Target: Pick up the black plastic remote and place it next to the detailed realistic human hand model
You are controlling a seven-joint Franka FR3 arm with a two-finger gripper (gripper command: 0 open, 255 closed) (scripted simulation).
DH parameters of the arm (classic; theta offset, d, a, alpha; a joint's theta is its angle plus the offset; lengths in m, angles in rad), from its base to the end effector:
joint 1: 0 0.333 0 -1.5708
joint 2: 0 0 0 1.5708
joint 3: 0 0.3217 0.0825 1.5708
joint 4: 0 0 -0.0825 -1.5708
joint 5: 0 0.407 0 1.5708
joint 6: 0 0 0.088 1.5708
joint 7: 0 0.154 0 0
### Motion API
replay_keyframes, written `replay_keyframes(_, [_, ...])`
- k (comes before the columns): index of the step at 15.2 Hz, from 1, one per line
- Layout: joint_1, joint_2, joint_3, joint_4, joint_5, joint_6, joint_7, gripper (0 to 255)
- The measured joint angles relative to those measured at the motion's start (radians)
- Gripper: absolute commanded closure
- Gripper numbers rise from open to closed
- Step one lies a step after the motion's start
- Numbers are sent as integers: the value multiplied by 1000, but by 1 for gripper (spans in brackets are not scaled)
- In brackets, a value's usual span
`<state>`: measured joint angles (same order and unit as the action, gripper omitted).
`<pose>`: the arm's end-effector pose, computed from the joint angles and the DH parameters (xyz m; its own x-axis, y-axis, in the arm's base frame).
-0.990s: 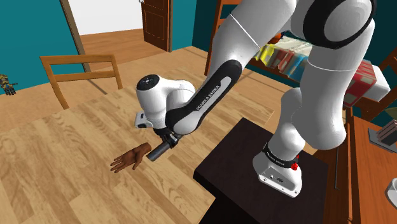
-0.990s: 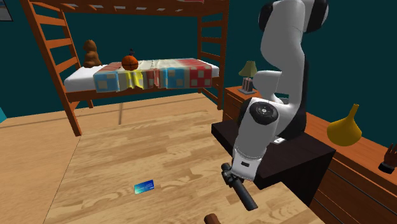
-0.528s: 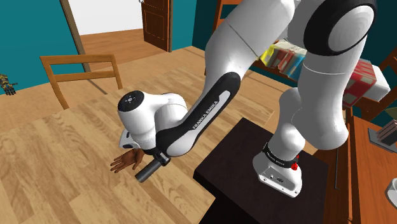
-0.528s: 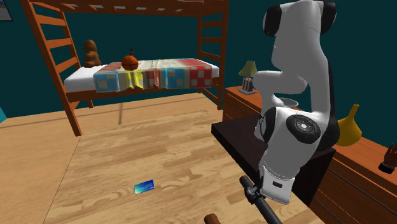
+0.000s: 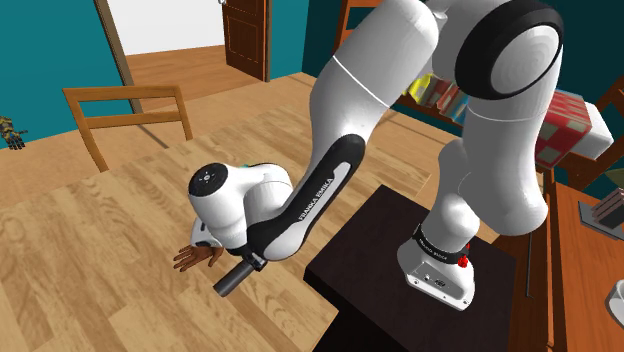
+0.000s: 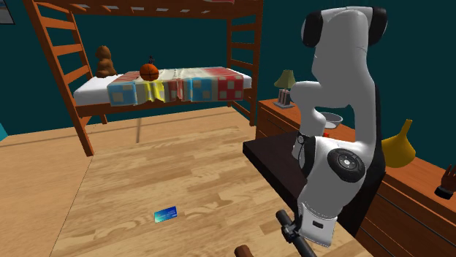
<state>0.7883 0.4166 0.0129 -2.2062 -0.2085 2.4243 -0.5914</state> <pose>0.3775 0.3800 0.1133 0.0039 0.9746 -0.2241 0.9994 -0.0116 -0.0330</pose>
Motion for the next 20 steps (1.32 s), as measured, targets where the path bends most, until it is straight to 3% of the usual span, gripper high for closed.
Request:
replay_keyframes(11, [9,146,-15,35,-23,110,28,255])
replay_keyframes(18, [9,160,-17,41,-25,119,28,255])
replay_keyframes(19, [9,160,-17,41,-25,119,28,0])
replay_keyframes(20, [9,161,-17,41,-25,119,28,0])
